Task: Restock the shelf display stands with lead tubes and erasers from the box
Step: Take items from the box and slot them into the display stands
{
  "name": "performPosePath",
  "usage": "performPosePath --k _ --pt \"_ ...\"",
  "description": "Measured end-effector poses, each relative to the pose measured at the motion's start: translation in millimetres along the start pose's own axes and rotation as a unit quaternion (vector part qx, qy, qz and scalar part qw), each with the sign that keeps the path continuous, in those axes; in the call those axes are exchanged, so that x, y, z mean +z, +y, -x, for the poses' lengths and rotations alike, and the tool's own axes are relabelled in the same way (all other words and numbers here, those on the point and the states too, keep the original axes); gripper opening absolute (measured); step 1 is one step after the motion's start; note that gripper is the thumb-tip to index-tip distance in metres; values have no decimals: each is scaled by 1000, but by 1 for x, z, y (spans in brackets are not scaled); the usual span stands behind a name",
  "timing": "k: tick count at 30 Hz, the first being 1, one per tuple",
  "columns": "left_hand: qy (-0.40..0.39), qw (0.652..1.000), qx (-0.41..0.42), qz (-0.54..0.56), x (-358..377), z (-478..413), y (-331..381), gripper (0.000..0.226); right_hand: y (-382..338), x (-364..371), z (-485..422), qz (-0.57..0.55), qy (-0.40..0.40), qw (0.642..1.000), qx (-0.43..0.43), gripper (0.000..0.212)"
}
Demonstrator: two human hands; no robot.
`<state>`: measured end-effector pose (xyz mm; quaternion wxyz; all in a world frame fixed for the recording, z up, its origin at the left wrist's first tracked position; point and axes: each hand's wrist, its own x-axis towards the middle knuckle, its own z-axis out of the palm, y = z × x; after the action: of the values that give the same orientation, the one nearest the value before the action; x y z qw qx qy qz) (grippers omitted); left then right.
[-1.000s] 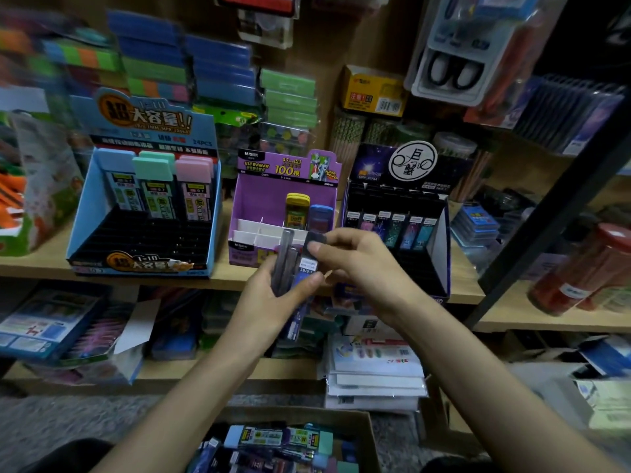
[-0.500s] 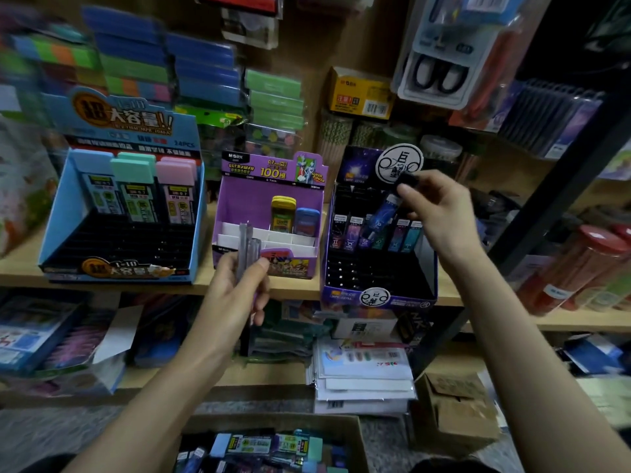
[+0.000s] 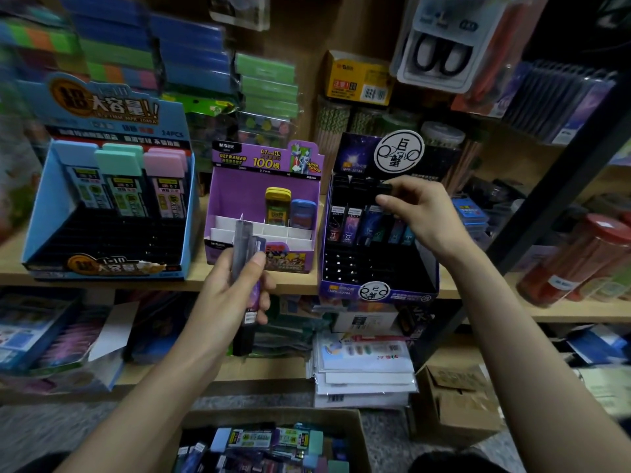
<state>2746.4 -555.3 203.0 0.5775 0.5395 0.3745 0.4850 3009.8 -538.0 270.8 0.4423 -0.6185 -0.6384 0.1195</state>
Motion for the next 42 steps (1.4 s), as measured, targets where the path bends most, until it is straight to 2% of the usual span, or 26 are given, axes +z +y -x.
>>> performPosePath --k 4,8,11,15,17,21,23,26,28,30,32,35,37,40,42 --pt "-11 1000 -9 16 0 0 0 23 8 3 -1 30 -12 999 16 11" --pt "-20 1000 -12 18 1 1 -1 30 14 11 -2 66 37 995 64 27" --pt "-28 999 -19 28 3 2 -1 33 11 14 -1 88 60 991 86 29" --pt "-41 998 -17 40 2 2 4 29 -2 13 5 207 48 973 89 35" --pt "-39 998 -6 42 2 3 7 24 -13 10 11 267 62 960 63 40" --pt "-15 998 8 60 1 3 11 20 -45 12 32 272 100 956 -51 36" --pt "-4 997 12 70 3 3 11 18 -60 24 49 221 53 972 -55 36" --pt "4 996 33 78 7 3 12 18 -73 50 81 44 -80 996 24 33" --pt "8 995 39 92 10 4 12 18 -74 66 99 -87 -154 979 105 23" --pt "10 995 38 95 12 4 11 19 -70 77 111 -207 -191 941 188 14" --pt "10 995 39 92 15 4 10 19 -66 79 117 -261 -204 913 240 11" --pt "3 995 35 97 17 6 9 19 -64 72 119 -313 -188 895 257 4" --pt "-10 995 27 92 19 7 8 19 -62 64 119 -330 -164 895 251 10" --pt "-17 988 2 150 24 8 7 18 -58 54 123 -307 -143 908 246 6" --pt "-20 982 -3 186 30 8 8 18 -55 54 129 -287 -160 913 240 18"
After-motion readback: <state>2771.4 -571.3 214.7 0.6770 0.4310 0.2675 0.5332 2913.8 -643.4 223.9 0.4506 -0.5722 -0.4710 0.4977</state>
